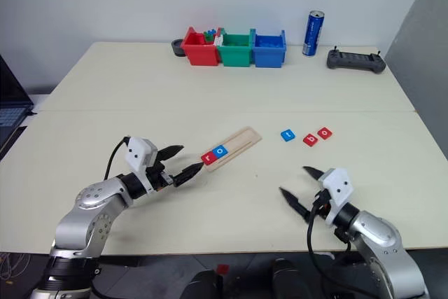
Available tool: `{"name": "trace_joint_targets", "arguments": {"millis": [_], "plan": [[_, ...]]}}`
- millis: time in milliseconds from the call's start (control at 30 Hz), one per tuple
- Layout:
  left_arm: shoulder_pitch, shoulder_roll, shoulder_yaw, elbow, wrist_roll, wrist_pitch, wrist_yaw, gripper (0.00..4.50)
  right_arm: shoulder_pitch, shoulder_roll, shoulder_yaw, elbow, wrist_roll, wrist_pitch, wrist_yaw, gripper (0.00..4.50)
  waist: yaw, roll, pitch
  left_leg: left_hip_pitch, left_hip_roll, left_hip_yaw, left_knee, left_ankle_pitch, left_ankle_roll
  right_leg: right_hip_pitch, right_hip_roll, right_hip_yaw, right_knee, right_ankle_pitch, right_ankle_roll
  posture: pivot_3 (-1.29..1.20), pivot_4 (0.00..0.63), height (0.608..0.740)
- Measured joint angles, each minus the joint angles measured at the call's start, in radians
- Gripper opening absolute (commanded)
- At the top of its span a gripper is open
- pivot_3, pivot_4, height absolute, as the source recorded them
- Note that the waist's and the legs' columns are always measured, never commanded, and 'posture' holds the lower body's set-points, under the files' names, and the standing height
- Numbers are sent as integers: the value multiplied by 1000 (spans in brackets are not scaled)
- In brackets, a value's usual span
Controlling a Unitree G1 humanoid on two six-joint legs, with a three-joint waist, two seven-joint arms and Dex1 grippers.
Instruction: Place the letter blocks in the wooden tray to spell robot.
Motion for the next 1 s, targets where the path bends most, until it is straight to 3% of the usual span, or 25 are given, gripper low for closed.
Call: {"name": "trace_joint_targets", "arguments": {"millis": [333,1000], "plan": [[-112,-19,-98,99,78,32,-8,4500,-100,-174,32,-134,108,170,127,4466,7,-1,0,-2,-1,-1,0,0,0,0,-1,-1,-1,1,-1,0,150,740],[-233,-38,-165,134,139,213,7,4500,-185,-176,60,-198,186,288,101,4466,10,-2,0,-1,-1,-1,1,0,0,0,-1,-1,-1,0,0,0,150,740]]}}
